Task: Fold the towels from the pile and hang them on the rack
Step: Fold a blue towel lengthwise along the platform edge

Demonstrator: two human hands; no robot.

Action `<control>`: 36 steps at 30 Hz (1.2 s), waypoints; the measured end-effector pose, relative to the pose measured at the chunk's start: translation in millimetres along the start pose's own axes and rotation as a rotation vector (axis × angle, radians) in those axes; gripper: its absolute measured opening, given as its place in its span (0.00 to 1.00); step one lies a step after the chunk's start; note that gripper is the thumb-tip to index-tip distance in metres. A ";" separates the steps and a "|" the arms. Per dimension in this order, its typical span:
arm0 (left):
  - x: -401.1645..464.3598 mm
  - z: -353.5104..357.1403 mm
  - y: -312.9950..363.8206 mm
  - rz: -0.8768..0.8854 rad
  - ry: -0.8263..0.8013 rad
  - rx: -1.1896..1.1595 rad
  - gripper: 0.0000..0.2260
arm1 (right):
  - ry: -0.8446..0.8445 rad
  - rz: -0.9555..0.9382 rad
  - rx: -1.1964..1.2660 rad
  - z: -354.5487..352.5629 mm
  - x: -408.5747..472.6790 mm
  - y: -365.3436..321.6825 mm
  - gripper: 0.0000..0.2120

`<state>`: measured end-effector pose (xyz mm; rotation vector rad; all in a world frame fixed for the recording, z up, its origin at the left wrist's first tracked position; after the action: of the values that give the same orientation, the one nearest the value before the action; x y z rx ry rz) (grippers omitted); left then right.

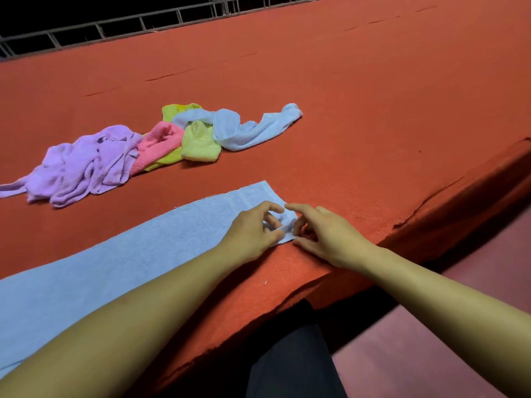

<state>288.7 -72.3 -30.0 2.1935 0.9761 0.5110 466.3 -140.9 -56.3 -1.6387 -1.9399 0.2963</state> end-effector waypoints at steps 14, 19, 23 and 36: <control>-0.5 5.6 13.0 0.074 -0.022 0.054 0.20 | 0.060 -0.147 -0.111 -22.6 -7.9 11.2 0.36; 0.1 22.2 11.4 0.069 0.004 0.083 0.19 | 0.057 -0.149 -0.119 -20.4 -11.5 14.8 0.36; 1.4 19.6 10.5 0.065 -0.017 0.103 0.19 | 0.056 -0.153 -0.145 -21.7 -12.4 14.0 0.32; 55.6 -13.4 -14.8 0.063 0.261 0.108 0.09 | 0.136 0.347 -0.301 -6.2 10.6 -9.4 0.30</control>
<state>309.3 -17.0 -26.9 2.2991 1.0952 0.8069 461.1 -134.1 -43.5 -2.1358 -1.6534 0.0220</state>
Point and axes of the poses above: each hand's wrist, its own x-axis towards the middle knuckle, its own z-axis out of the palm, y = z × x, the point moved 2 cm from there along x, towards the middle knuckle, and after that the axes turned 5 degrees about z, right-handed, at the moved point
